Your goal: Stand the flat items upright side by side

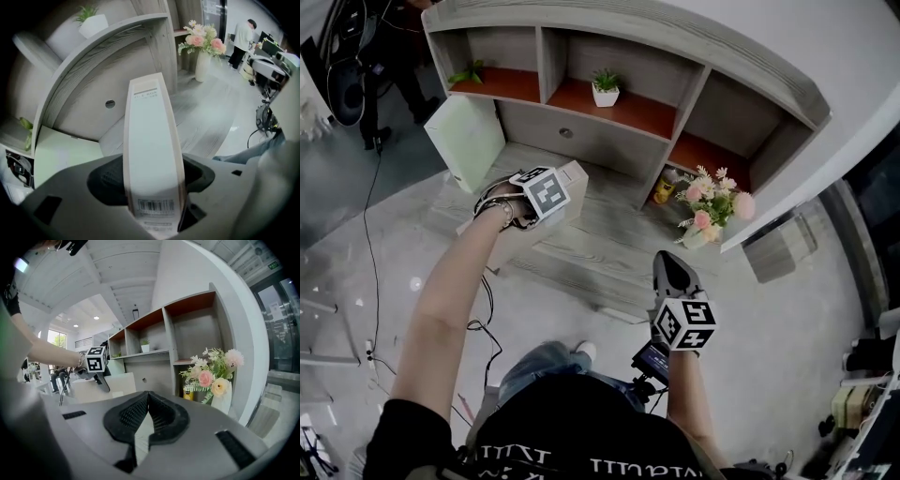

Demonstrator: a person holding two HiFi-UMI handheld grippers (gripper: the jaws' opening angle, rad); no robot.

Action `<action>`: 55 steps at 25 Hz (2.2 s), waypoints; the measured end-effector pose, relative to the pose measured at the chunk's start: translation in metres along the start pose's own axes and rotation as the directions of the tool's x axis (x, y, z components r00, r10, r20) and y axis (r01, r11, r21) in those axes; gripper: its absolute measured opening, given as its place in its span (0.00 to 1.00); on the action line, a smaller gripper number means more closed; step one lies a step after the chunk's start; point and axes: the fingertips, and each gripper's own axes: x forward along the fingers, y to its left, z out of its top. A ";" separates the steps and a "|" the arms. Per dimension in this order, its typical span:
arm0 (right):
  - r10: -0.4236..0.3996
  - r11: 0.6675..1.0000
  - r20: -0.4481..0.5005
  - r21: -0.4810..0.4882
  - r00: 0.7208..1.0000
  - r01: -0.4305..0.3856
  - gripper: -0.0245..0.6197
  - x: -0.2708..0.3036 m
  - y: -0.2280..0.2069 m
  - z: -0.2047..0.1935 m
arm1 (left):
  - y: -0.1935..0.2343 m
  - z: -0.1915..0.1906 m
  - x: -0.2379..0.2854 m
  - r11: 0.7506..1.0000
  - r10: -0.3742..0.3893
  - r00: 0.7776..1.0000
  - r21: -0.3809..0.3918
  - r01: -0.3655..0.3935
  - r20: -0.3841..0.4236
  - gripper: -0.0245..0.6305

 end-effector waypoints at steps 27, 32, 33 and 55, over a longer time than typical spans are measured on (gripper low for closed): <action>0.105 0.990 -0.032 -0.093 0.994 -0.107 0.06 0.076 0.064 0.024 | 0.147 -0.080 -0.086 0.674 0.692 0.459 -0.727 -0.134 0.557 0.49; 0.106 0.989 -0.053 -0.102 0.993 -0.111 0.06 0.099 0.077 0.026 | 0.157 -0.103 -0.076 0.643 0.733 0.383 -0.756 -0.122 0.562 0.49; 0.108 0.988 -0.057 -0.104 0.992 -0.114 0.06 0.103 0.080 0.026 | 0.158 -0.105 -0.075 0.649 0.730 0.381 -0.750 -0.128 0.567 0.49; 0.166 0.970 -0.110 -0.161 0.980 -0.183 0.06 0.174 0.143 0.041 | 0.179 -0.173 0.016 0.525 0.614 0.718 -0.849 -0.062 0.327 0.53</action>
